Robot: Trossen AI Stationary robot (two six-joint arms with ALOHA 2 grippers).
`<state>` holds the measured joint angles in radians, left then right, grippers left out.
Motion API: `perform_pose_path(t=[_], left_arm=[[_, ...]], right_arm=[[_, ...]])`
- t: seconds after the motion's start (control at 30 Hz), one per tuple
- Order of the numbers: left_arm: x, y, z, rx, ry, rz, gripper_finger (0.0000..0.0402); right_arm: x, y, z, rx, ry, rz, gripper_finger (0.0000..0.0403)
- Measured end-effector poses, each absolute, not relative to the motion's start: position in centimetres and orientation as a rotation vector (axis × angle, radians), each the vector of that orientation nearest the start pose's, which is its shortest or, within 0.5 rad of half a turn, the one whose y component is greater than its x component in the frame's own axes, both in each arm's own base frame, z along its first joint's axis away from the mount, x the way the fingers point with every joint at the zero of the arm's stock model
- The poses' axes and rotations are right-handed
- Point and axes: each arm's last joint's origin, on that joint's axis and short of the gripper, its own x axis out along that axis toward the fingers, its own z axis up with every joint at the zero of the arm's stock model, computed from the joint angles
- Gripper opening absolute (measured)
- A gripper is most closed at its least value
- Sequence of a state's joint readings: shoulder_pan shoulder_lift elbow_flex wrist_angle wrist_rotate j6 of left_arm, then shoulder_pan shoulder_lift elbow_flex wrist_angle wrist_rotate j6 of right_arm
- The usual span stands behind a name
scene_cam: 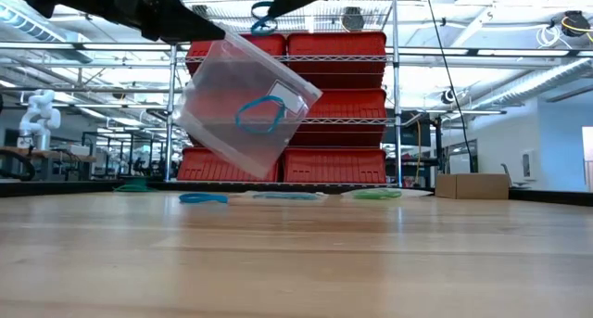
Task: Sort rubber bands
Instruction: Put the bottom short blue rubber band into the bottom zip bag
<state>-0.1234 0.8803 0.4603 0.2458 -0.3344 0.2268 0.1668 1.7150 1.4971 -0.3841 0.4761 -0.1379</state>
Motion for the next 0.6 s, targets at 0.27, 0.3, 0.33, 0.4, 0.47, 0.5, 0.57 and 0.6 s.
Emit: perform_pose_path(t=[0.27,0.3,0.33,0.4,0.47,0.5,0.57,0.6], left_arm=[[19.3,-1.5,24.5,0.261,0.192,0.190,0.0000],[19.3,-1.5,24.5,0.261,0.193,0.190,0.0000],[19.3,-1.5,24.5,0.261,0.193,0.190,0.0000],[19.3,-1.5,24.5,0.261,0.192,0.186,0.0000],[19.3,-1.5,24.5,0.261,0.193,0.182,0.0000],[19.3,-1.5,24.5,0.261,0.193,0.182,0.0000],[19.3,-1.5,24.5,0.262,0.193,0.181,0.0000],[19.3,-1.5,24.5,0.262,0.193,0.181,0.0000]], right_arm=[[39.2,4.5,30.4,-0.356,0.640,-0.290,0.0000],[39.3,4.5,30.2,-0.367,0.649,-0.297,0.0000],[39.3,4.4,30.0,-0.381,0.653,-0.311,0.0000],[39.3,4.3,30.0,-0.405,0.658,-0.342,0.0000],[39.3,4.3,30.0,-0.411,0.656,-0.357,0.0000],[39.2,4.3,30.1,-0.410,0.654,-0.357,0.0000],[39.1,4.3,30.5,-0.409,0.647,-0.358,0.0000],[39.0,4.2,30.7,-0.411,0.645,-0.359,0.0000]])
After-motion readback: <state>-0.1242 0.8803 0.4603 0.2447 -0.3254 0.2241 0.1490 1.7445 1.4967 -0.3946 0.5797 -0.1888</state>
